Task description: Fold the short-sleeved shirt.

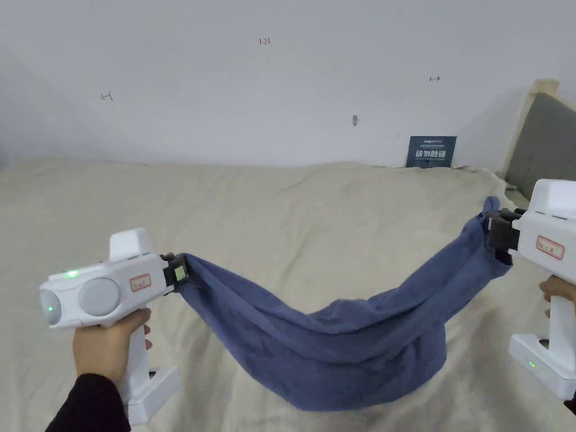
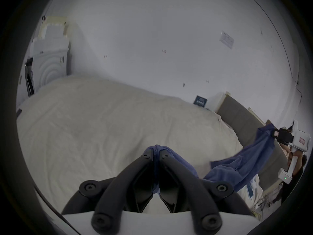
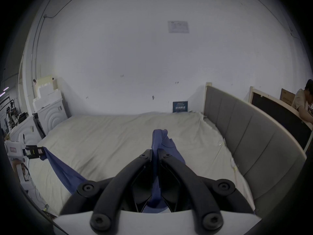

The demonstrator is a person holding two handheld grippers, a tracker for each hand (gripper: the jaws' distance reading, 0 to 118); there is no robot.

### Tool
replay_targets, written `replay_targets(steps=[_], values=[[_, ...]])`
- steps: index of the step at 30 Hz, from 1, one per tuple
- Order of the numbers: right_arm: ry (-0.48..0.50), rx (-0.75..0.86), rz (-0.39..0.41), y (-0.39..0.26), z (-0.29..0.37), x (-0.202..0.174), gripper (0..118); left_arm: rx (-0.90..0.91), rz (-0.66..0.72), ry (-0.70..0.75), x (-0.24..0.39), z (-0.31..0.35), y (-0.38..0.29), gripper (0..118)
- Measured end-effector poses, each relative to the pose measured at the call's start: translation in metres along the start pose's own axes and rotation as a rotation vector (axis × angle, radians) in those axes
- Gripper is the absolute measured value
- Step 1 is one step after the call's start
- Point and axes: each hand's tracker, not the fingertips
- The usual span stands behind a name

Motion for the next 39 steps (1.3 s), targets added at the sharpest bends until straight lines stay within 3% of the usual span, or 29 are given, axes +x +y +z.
replay_targets(steps=[11, 20, 31, 39], values=[[-0.079, 0.129, -0.004, 0.091, -0.04, 0.006, 4, 0.128, -0.157, 0.117, 0.026, -0.014, 0.141, 3], [-0.094, 0.151, -0.018, 0.104, -0.087, 0.001, 4, 0.195, -0.223, 0.172, 0.032, -0.044, 0.185, 3], [-0.068, -0.016, -0.074, -0.008, -0.147, -0.006, 4, 0.059, -0.191, 0.224, -0.02, -0.1, 0.086, 3], [-0.073, -0.113, -0.142, -0.118, -0.114, -0.006, 4, -0.095, -0.171, 0.215, -0.058, -0.083, -0.028, 3]])
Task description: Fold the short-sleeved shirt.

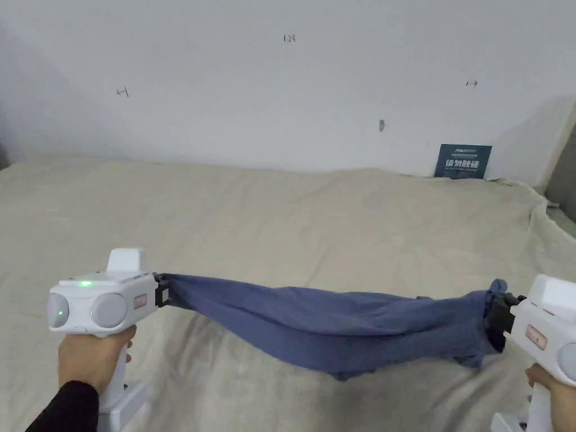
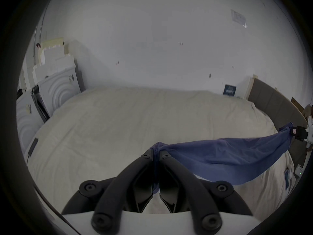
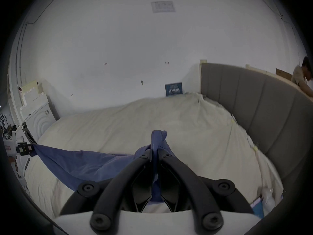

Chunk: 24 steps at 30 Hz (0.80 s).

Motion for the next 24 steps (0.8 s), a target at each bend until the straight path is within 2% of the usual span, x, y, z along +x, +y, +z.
replay_targets(steps=[5, 10, 24], values=[[-0.011, -0.032, 0.002, -0.057, 0.045, 0.008, 4, -0.071, -0.002, -0.007, -0.015, 0.018, -0.073, 3], [-0.01, -0.067, -0.036, -0.1, 0.092, 0.012, 4, -0.122, 0.011, 0.0, -0.023, 0.057, -0.129, 3], [-0.018, -0.11, -0.045, -0.169, 0.19, 0.026, 4, -0.157, 0.04, 0.023, -0.053, 0.153, -0.208, 3]])
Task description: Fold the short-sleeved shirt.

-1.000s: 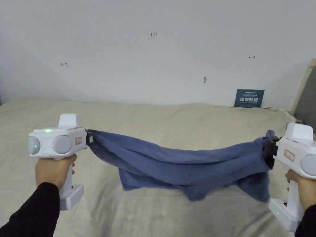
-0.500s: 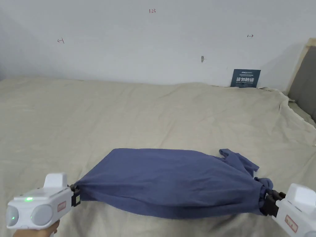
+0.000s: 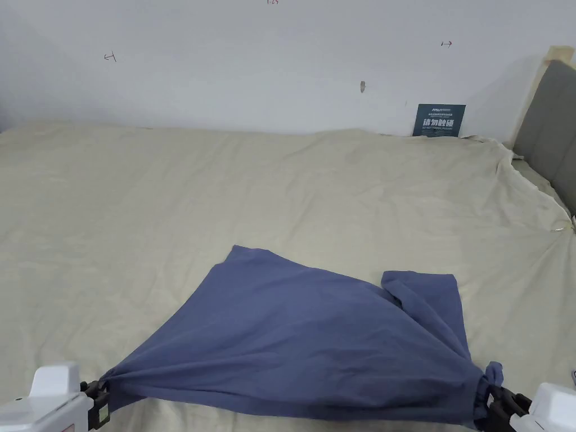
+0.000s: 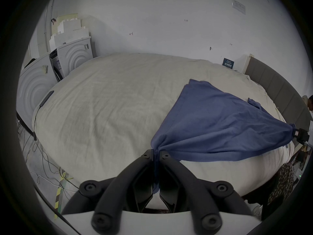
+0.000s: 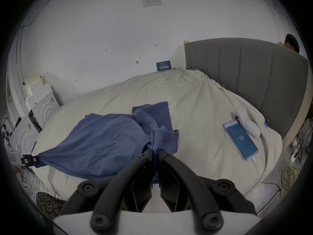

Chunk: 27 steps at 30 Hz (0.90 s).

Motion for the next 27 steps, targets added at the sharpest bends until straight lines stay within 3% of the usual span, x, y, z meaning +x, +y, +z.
replay_targets(steps=[15, 18, 19, 21, 22, 23, 24, 27], values=[[-0.124, -0.301, 0.016, -0.04, -0.064, 0.003, 4, -0.244, 0.036, 0.063, 0.016, -0.067, -0.026, 4], [-0.12, -0.323, 0.004, -0.038, -0.061, 0.003, 7, -0.227, 0.035, 0.075, 0.025, -0.062, -0.025, 22], [-0.122, -0.321, 0.005, -0.035, -0.057, 0.0, 16, -0.23, 0.039, 0.072, 0.027, -0.06, -0.022, 40], [-0.133, -0.305, 0.013, -0.024, -0.048, -0.005, 45, -0.224, 0.061, 0.049, 0.03, -0.052, -0.016, 77], [-0.124, -0.273, 0.019, -0.016, -0.041, -0.008, 69, -0.196, 0.075, 0.036, 0.034, -0.047, -0.011, 96], [-0.116, -0.231, 0.024, -0.007, -0.031, -0.014, 81, -0.161, 0.088, 0.026, 0.039, -0.041, -0.005, 105], [-0.108, -0.191, 0.028, 0.003, -0.023, -0.018, 86, -0.133, 0.095, 0.019, 0.043, -0.034, 0.002, 107], [-0.08, -0.067, 0.053, 0.032, -0.006, -0.021, 86, -0.026, 0.094, -0.016, 0.058, -0.012, 0.029, 107]])
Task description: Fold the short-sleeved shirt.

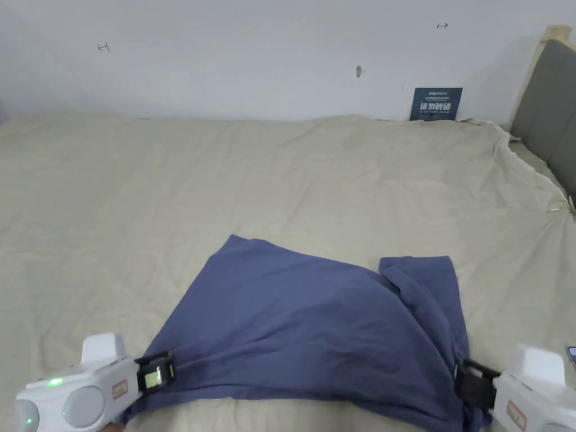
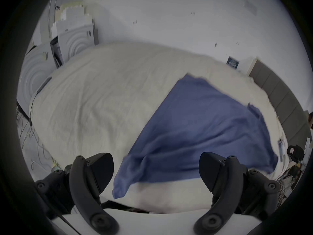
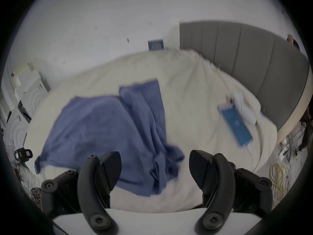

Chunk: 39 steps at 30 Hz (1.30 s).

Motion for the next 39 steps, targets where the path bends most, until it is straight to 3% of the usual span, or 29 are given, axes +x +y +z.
replay_targets(steps=[9, 10, 12, 13, 14, 15, 17, 25, 35, 37, 38, 39], values=[[0.014, 0.316, 0.073, 0.053, 0.056, -0.019, 84, 0.303, -0.062, -0.065, 0.06, 0.058, 0.059, 105], [0.001, 0.332, 0.084, 0.055, 0.058, -0.022, 81, 0.333, -0.066, -0.067, 0.066, 0.061, 0.061, 98], [-0.016, 0.369, 0.103, 0.054, 0.064, -0.03, 66, 0.4, -0.073, -0.121, 0.071, 0.064, 0.061, 69], [-0.022, 0.38, 0.106, 0.053, 0.065, -0.032, 45, 0.42, -0.072, -0.144, 0.074, 0.065, 0.061, 40], [-0.026, 0.389, 0.109, 0.053, 0.066, -0.033, 26, 0.433, -0.07, -0.164, 0.077, 0.063, 0.061, 23], [-0.035, 0.397, 0.116, 0.053, 0.065, -0.034, 6, 0.435, -0.07, -0.169, 0.079, 0.062, 0.061, 14], [-0.034, 0.414, 0.121, 0.052, 0.064, -0.035, 0, 0.448, -0.084, -0.211, 0.083, 0.058, 0.061, 0], [-0.013, 0.383, 0.088, 0.065, 0.034, -0.028, 0, 0.35, -0.102, -0.248, 0.094, 0.01, 0.106, 0], [-0.031, 0.327, 0.082, 0.094, -0.027, -0.035, 0, 0.088, -0.189, -0.239, 0.117, -0.142, 0.201, 2], [-0.035, 0.311, 0.082, 0.099, -0.038, -0.041, 0, 0.024, -0.19, -0.202, 0.12, -0.176, 0.215, 11], [-0.037, 0.304, 0.082, 0.101, -0.045, -0.041, 0, -0.021, -0.181, -0.195, 0.122, -0.192, 0.22, 22], [-0.038, 0.296, 0.083, 0.102, -0.051, -0.041, 0, -0.052, -0.152, -0.196, 0.121, -0.207, 0.224, 40]])
